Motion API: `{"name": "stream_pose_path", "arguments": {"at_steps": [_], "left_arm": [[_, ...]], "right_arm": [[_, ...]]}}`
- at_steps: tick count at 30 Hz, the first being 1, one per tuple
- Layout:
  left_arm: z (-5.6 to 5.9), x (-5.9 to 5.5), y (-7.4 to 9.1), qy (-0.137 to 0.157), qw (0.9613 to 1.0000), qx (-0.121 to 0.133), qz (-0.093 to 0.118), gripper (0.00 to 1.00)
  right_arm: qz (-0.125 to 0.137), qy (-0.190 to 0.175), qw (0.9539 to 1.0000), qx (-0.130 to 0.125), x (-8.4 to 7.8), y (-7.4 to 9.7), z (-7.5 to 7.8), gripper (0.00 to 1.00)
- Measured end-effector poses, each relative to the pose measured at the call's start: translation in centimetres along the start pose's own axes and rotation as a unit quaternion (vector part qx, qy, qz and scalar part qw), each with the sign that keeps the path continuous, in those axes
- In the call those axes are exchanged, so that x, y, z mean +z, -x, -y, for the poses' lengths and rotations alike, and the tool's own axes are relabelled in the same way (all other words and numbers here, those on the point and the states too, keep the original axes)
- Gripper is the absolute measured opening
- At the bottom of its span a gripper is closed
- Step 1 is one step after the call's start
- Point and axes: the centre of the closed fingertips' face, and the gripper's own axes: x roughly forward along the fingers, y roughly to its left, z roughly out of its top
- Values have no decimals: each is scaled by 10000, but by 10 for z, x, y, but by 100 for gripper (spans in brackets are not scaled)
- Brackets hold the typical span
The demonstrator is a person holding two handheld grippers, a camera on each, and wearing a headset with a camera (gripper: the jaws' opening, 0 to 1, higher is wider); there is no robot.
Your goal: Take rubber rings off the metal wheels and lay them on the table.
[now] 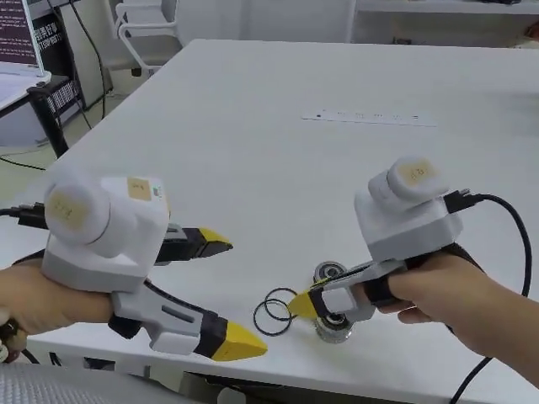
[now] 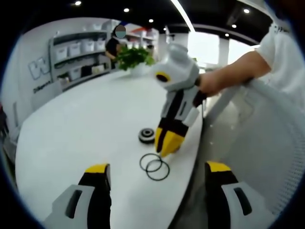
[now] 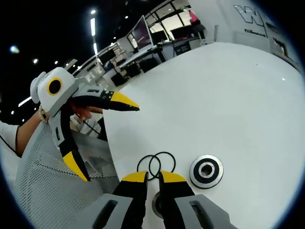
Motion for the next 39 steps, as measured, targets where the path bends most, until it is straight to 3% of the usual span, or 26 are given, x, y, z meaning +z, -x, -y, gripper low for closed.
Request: {"name": "stream_pose_path", "arguments": {"at_steps": [12, 20, 25, 30, 34, 39], "left_arm": [[-1, -1, -1, 37, 10000, 9, -16, 82], [0, -1, -1, 45, 10000, -2, -31, 82], [-1, 4, 0, 98, 9999, -3, 68, 82], [2, 9, -1, 151, 9997, -119, 156, 82], [0, 15, -1, 194, 9994, -131, 239, 82], [-4, 32, 0, 156, 9990, -98, 402, 82]], "right_arm": [[165, 615, 9980, 24, 16, 11, -10, 10], [610, 620, 9962, -88, 36, 33, -3, 15], [969, 422, 9939, -314, 46, 49, 14, 15], [1071, 296, 9916, -660, 43, 64, 36, 15], [950, 342, 9908, -899, 33, 69, 55, 15], [766, 722, 9902, -920, 23, 67, 63, 16]]}}
